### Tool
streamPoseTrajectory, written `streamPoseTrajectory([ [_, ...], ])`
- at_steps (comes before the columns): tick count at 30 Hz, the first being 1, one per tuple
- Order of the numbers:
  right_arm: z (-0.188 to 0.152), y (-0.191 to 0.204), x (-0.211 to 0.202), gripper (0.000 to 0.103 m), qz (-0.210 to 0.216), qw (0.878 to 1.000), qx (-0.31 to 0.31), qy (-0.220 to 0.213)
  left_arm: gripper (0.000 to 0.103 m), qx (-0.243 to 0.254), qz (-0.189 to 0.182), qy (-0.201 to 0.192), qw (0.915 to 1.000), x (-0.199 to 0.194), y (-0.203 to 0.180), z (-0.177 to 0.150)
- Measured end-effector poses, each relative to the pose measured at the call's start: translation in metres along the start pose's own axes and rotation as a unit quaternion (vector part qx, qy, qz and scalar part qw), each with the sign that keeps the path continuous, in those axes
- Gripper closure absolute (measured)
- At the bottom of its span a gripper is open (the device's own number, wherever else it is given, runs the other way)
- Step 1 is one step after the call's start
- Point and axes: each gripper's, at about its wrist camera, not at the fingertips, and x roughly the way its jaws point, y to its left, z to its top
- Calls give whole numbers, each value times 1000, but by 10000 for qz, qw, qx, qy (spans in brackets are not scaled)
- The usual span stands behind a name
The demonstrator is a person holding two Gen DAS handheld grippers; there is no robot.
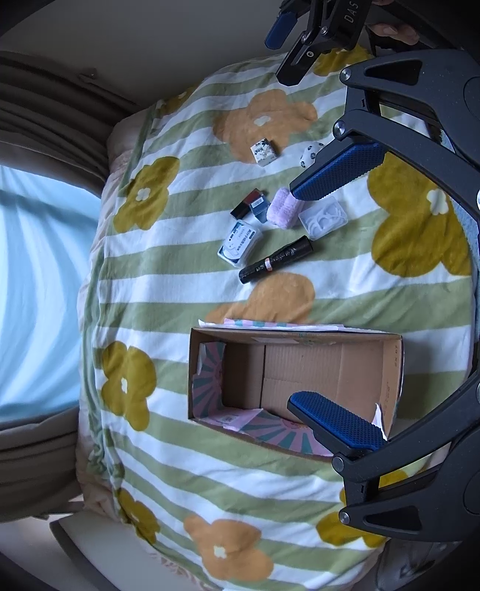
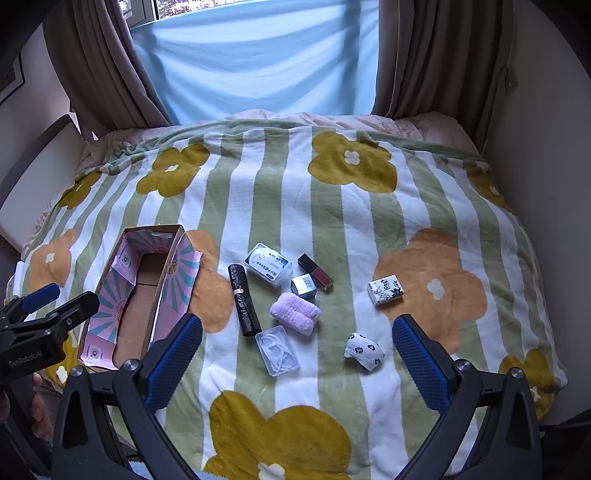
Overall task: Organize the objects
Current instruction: 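Grasp the clear floss-pick case with the left tool while the right tool grasps the pink towel roll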
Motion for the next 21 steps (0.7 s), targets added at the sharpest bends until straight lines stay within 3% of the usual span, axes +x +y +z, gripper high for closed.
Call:
streamPoseTrajectory([
  [11,5,-17,27,1,141,9971,611,425,1,414,-289,522,9974,38,-13,55],
  [21,-6,-32,88,1,127,9873,1227,999,1,1163,-581,1295,9830,135,-54,88],
])
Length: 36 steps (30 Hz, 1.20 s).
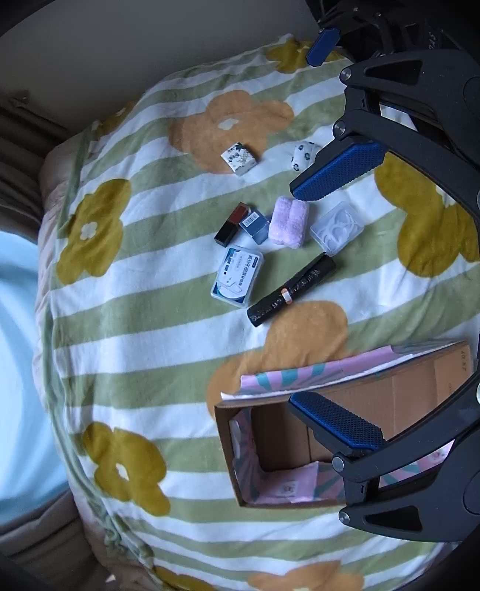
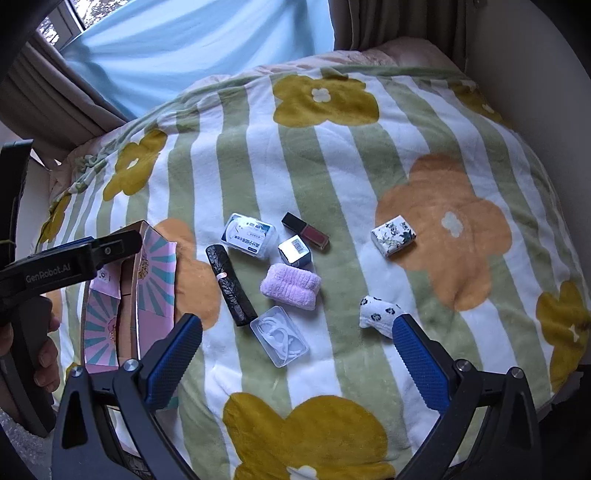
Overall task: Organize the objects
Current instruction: 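Grasp the clear floss-pick case with the left tool while the right tool grasps the pink towel roll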
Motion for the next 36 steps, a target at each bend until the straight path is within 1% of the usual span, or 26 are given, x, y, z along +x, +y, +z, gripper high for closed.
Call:
streamPoseTrajectory([
  [4,1,-5,29,1,-41,9996,202,214,1,275,64,389,9988,51,-8,17],
  [8,3,-11,60,1,4,9981,467,391,1,524,103,767,9956,102,-18,29],
  [12,7,-11,91,1,62,9956,724,585,1,810,143,1085,9907,148,-30,36],
  [16,13,-11,118,1,92,9927,948,736,1,1065,227,1332,9851,184,-39,41],
  [22,22,-10,159,1,49,9868,1241,1044,1,1234,285,1563,9796,221,-45,49],
  [25,26,-6,177,1,19,9855,1234,1168,1,1305,342,1666,9768,237,-48,53],
  [27,27,-4,191,1,-81,9849,1181,1261,1,1330,383,1729,9752,246,-48,56],
  [33,27,-6,221,1,-116,9787,1409,1489,1,1251,372,1916,9728,268,-47,62],
  [34,27,-7,223,2,-126,9779,1441,1507,2,1258,382,1942,9721,271,-47,62],
  [35,27,-7,224,13,-105,9776,1462,1511,8,1253,390,1976,9715,273,-47,63],
  [36,27,-7,226,20,-73,9770,1469,1541,12,1248,388,2036,9703,276,-46,64],
])
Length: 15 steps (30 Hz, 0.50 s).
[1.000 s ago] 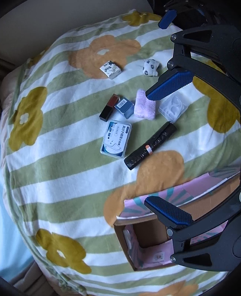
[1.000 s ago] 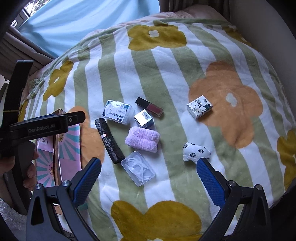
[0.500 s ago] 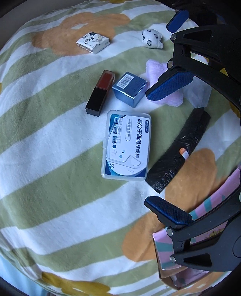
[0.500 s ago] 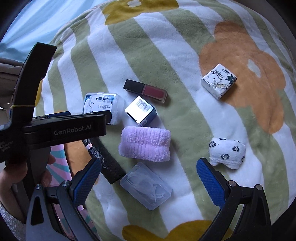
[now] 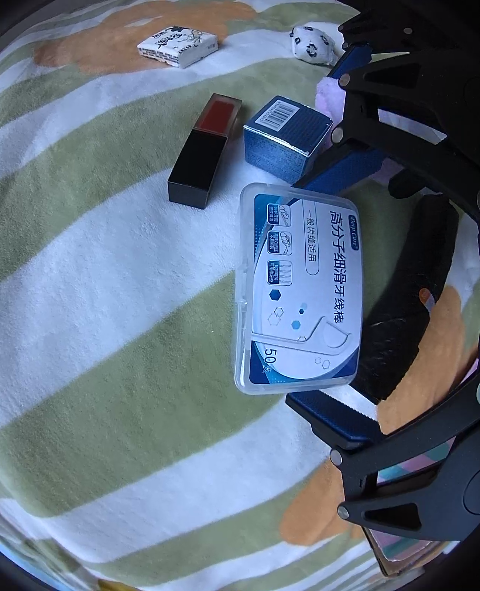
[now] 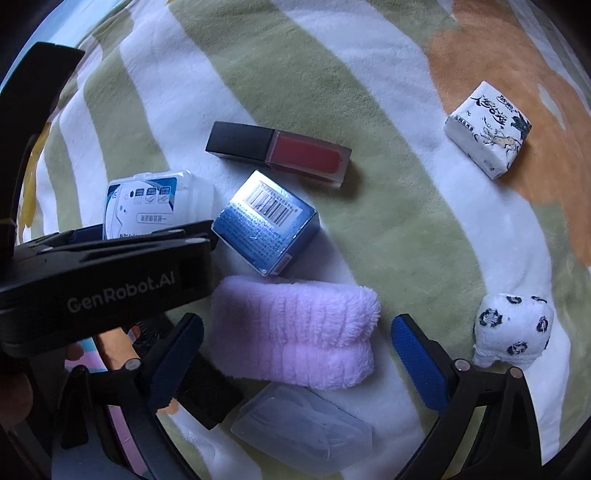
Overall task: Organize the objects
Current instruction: 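Grasp the clear floss-pick case with the left tool while the right tool grasps the pink towel roll, then lift the floss case and pink towel and carry both toward the cardboard box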
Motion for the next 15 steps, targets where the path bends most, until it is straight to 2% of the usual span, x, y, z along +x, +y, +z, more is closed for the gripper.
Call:
streamPoseTrajectory([
  [1,0,0,1,31,24,10000,0,37,15,-15,-76,62,10000,2,1,1],
  [5,1,-2,-2,41,120,9999,73,7,15,-29,-102,33,9999,-1,4,6],
  [8,-1,-2,-4,46,179,9998,121,-6,16,-28,-153,18,9999,-3,7,9],
  [15,-7,5,-7,48,165,9998,57,-49,16,2,-217,-70,9997,-15,17,19],
])
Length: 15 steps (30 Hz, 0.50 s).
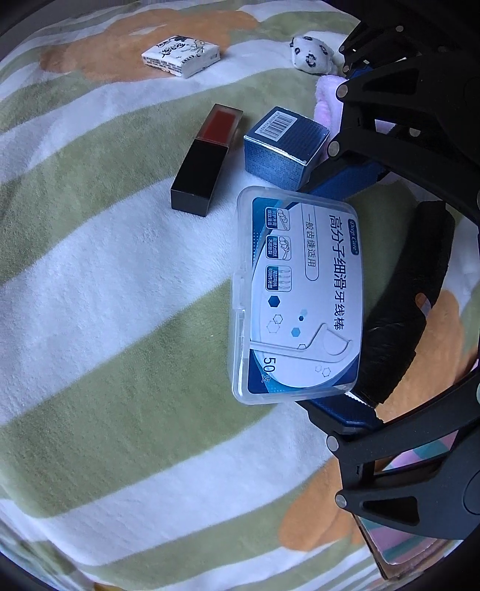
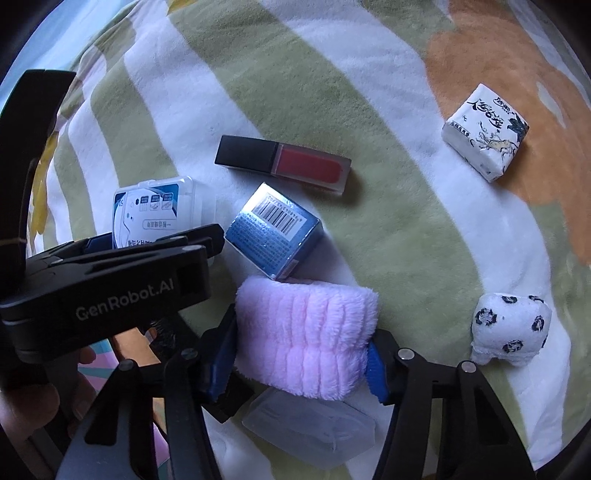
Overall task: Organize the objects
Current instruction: 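Lift the floss case and pink towel and carry both toward the cardboard box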
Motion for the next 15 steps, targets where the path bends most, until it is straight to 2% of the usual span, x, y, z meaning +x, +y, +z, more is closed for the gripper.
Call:
streamPoseTrajectory([
  [9,-10,20,-26,50,77,9990,-340,-269,16,-76,-53,-266,9996,-40,21,9],
  [15,-1,31,-66,50,-10,9963,-686,-518,16,-303,-126,-585,9978,-85,41,5],
])
